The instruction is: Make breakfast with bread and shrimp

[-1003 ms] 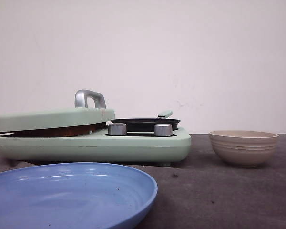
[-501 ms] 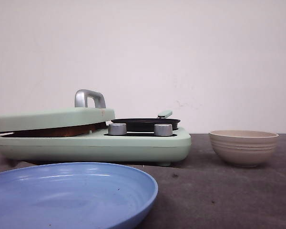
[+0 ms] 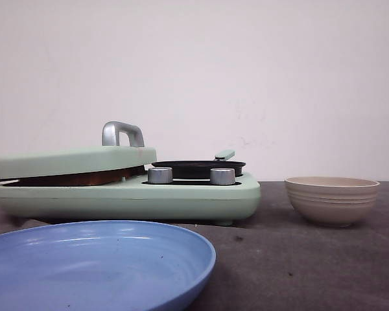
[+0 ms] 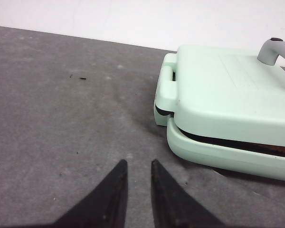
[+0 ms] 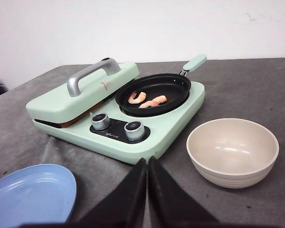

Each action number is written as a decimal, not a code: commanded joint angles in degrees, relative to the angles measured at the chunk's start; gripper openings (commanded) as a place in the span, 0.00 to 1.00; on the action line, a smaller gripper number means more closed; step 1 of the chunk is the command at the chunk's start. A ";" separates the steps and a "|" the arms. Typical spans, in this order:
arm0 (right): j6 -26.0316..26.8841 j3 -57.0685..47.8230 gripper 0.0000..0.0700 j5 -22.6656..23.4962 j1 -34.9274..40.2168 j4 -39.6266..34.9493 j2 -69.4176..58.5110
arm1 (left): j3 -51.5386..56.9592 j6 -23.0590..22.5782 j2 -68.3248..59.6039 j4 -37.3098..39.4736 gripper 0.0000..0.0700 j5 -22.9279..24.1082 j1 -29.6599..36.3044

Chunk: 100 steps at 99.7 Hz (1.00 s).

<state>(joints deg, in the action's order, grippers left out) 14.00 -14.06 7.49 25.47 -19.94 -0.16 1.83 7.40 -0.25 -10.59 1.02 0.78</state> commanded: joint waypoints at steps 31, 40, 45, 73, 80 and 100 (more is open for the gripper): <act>0.37 -0.09 0.00 -0.07 0.31 0.63 -0.07 | -1.01 -0.33 0.07 -0.17 0.00 -0.37 0.04; 0.37 -0.09 0.00 -0.07 0.31 0.63 -0.07 | -1.01 -0.33 0.07 -0.17 0.00 -0.35 0.04; 0.37 -0.09 0.00 -0.04 0.31 0.57 -0.07 | -1.01 -0.33 0.07 -0.20 0.00 -0.35 0.04; -6.86 -0.07 0.00 -10.75 -1.92 4.13 -7.17 | -1.01 -0.33 0.07 -0.17 0.00 -0.35 0.04; -10.91 -0.02 0.00 -10.95 -3.89 5.05 -9.51 | -1.01 -0.33 0.07 -0.17 0.00 -0.35 0.04; -14.67 5.38 0.00 -10.60 -10.67 11.17 -9.07 | -1.01 -0.33 0.07 -0.20 0.00 -0.35 0.04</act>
<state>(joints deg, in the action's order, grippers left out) 1.67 -11.00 -3.25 16.21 -11.49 -9.89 1.83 7.40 -0.25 -10.59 1.02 0.78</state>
